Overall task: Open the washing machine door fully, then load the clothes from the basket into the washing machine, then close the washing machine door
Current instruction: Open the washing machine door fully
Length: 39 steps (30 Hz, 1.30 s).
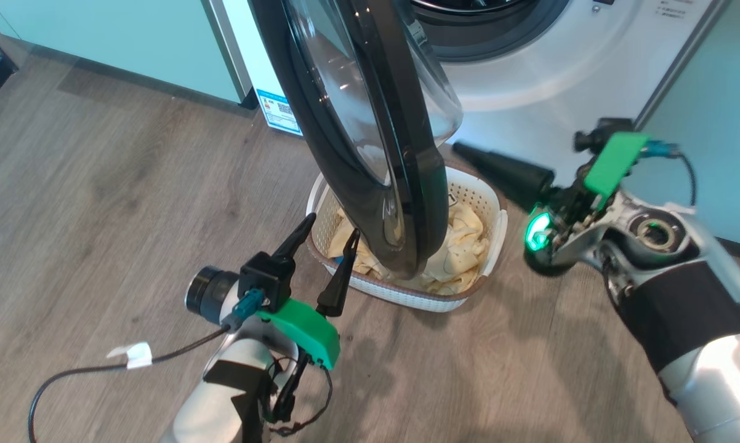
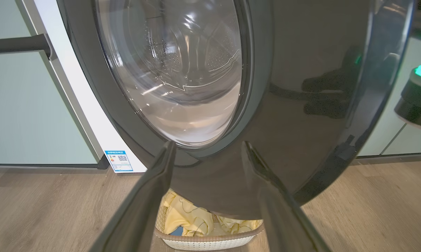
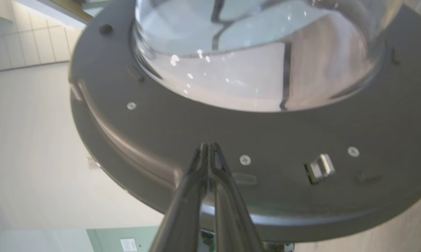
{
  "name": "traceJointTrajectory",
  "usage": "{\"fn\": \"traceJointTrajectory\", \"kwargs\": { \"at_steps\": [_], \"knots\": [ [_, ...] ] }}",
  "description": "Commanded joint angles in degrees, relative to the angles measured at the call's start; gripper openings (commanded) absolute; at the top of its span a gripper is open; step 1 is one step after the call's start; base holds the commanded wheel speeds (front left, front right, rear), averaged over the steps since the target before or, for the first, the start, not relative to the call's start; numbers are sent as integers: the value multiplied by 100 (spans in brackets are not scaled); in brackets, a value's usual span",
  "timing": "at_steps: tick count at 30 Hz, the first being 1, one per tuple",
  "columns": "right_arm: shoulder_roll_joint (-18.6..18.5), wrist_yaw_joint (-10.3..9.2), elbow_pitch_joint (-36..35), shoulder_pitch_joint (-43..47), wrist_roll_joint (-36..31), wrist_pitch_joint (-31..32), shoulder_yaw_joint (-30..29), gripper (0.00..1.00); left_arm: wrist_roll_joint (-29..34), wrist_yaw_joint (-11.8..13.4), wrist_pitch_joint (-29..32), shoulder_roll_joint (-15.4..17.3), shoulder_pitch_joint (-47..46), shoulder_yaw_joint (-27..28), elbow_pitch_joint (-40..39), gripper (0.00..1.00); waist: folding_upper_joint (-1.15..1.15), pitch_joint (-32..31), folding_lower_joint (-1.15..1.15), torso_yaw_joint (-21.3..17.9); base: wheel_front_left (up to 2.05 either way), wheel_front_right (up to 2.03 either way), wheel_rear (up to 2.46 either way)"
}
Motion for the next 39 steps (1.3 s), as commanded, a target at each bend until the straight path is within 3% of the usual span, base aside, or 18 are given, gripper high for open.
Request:
{"fn": "traceJointTrajectory", "kwargs": {
  "at_steps": [1, 4, 5, 7, 8, 18, 24, 28, 31, 35, 39],
  "knots": [
    [39, -15, -295, -36, -57, -265, -170, 0, 2, 5, -31, 87, -78, 244, -176, 100, 0, -3, 0, -9, 0, 0, 0],
    [-67, -15, -492, 49, -232, -727, -448, 0, 3, 11, -31, 87, -70, 262, -180, 100, 0, -1, 0, -27, 0, 0, 0],
    [-107, -15, -580, 98, -296, -898, -557, 11, 11, 9, -31, 87, -63, 273, -181, 100, 0, 0, 0, -37, 0, 0, 0],
    [-219, -15, -775, 212, -469, -1194, -730, 85, 28, 8, -31, 87, -48, 302, -181, 100, 0, -2, 0, -63, 0, 0, 0],
    [-269, -15, -870, 277, -556, -1365, -828, 100, 39, 12, -31, 88, -39, 326, -183, 100, 0, -4, 0, -90, 0, 0, 0],
    [-732, -15, -1631, 898, -2228, -3383, -1184, 100, 149, -20, -31, 151, 43, 522, -185, 100, 0, -63, 0, -326, 0, 0, 0],
    [-1211, -15, -1553, 1360, -3883, -4802, -1157, 100, 177, -18, -31, 181, 86, 660, -209, 100, 0, -108, 0, -492, 0, 0, 0],
    [-1374, -15, -1381, 1693, -5260, -5129, -1408, 100, 181, -8, -31, 217, 152, 769, -240, 100, 0, -154, 0, -627, 0, 0, 0],
    [-1226, -15, -1538, 2055, -6443, -5160, -1983, 100, 179, 1, -31, 232, 205, 845, -263, 100, 0, -188, 0, -706, 0, 0, 0],
    [-739, -15, -2136, 2757, -7947, -5163, -2722, 100, 174, 21, -31, 248, 283, 950, -311, 100, 0, -214, 0, -805, 0, 0, 0],
    [-321, -15, -2637, 3425, -9044, -5164, -3190, 100, 174, 31, -31, 261, 357, 1040, -355, 100, 0, -228, 0, -884, 0, 0, 0]
  ]
}}
